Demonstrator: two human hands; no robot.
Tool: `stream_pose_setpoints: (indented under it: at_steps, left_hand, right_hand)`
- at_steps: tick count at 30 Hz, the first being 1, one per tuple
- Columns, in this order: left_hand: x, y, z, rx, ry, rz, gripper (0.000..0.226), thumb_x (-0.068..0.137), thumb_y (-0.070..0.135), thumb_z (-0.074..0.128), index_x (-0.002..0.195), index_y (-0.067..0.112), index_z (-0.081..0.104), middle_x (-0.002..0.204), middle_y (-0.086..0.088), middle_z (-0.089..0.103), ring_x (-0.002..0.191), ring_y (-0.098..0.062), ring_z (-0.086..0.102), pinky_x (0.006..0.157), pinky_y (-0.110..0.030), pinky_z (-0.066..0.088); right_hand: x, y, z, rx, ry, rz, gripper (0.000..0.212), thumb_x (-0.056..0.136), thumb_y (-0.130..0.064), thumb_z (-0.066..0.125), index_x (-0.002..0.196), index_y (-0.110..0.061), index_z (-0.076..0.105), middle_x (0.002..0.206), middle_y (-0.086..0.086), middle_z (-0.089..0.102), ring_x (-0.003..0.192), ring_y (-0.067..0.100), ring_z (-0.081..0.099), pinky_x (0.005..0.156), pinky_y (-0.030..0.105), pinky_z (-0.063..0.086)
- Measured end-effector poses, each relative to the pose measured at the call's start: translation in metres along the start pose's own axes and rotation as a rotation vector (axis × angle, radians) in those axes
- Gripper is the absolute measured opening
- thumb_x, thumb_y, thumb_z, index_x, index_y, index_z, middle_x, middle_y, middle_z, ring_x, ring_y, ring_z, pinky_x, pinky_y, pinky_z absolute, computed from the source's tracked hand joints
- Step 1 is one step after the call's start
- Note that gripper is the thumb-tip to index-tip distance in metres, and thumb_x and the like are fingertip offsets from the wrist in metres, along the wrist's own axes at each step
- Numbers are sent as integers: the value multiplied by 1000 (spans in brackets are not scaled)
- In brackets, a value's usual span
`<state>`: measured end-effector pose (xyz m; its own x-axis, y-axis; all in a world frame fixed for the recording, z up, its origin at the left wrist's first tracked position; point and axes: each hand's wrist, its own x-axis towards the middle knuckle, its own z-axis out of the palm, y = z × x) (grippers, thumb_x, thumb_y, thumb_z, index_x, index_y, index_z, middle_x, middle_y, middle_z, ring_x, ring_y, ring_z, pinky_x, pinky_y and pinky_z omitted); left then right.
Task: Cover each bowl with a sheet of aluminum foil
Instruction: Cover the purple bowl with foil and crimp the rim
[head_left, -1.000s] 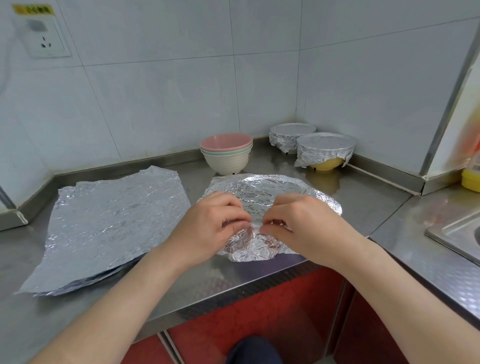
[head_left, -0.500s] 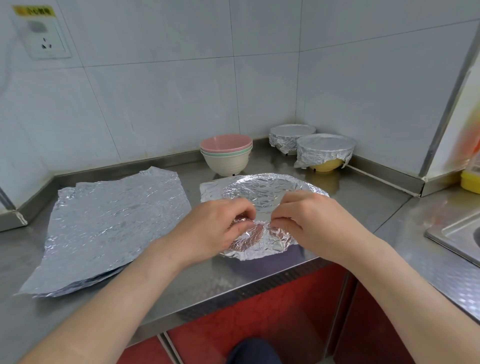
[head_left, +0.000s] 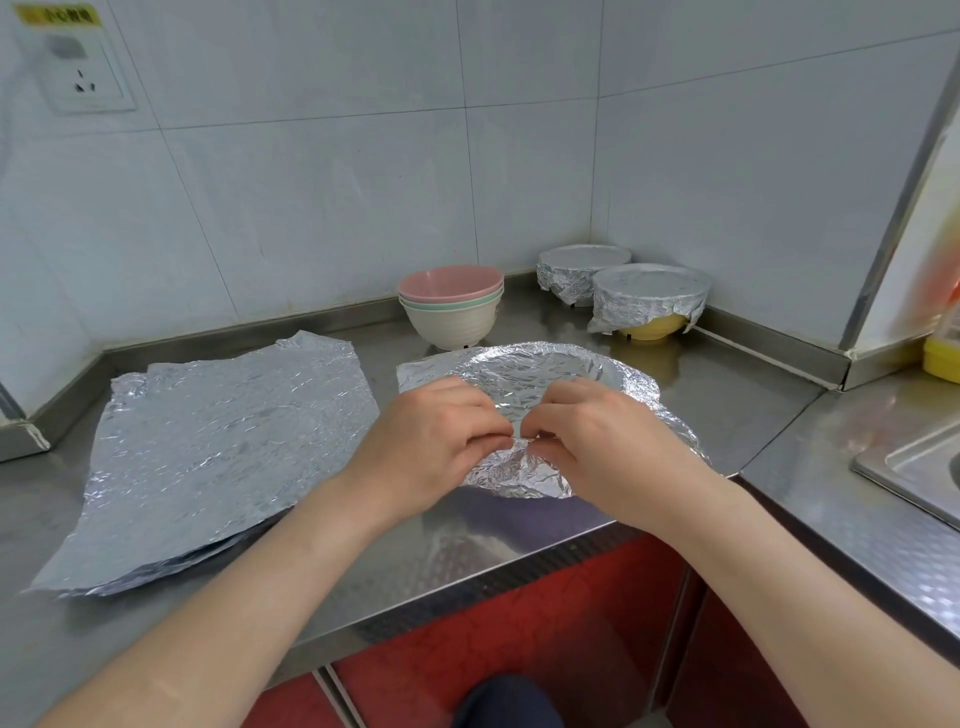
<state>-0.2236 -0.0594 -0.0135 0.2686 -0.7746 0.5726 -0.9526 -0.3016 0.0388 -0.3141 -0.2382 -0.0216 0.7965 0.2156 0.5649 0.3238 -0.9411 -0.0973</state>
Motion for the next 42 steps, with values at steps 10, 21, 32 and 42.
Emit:
stream_pose_setpoints:
  at_steps: [10, 21, 32, 42]
  left_hand:
    - [7, 0, 8, 99, -39, 89, 16, 92, 21, 55, 89, 13, 69, 76, 1, 63, 74, -21, 55, 66, -35, 48]
    - [9, 29, 4, 50, -88, 1, 23, 90, 31, 53, 87, 17, 72, 77, 5, 66, 76, -18, 56, 68, -37, 51]
    - [15, 26, -39, -297, -171, -458, 9, 82, 27, 75, 89, 32, 77, 84, 16, 73, 80, 4, 64, 82, -23, 51]
    - [-1, 17, -9, -150, -113, -141, 18, 86, 33, 67, 92, 20, 78, 87, 10, 66, 84, -3, 56, 76, -15, 41]
  right_hand:
    - [2, 3, 7, 36, 45, 48, 18, 82, -28, 57, 81, -18, 72, 76, -1, 58, 76, 25, 58, 59, 43, 51]
    - [-7, 9, -13, 93, -12, -22, 7, 71, -11, 75, 75, -17, 75, 69, -4, 56, 66, 17, 55, 53, 32, 48]
    - [-13, 14, -41, 305, 25, 209, 15, 86, -11, 69, 95, -20, 76, 93, -12, 70, 85, 0, 62, 79, 9, 44]
    - [-6, 3, -27, 361, -118, 262, 8, 79, -29, 78, 85, -24, 78, 84, -9, 70, 80, 5, 62, 78, 29, 47]
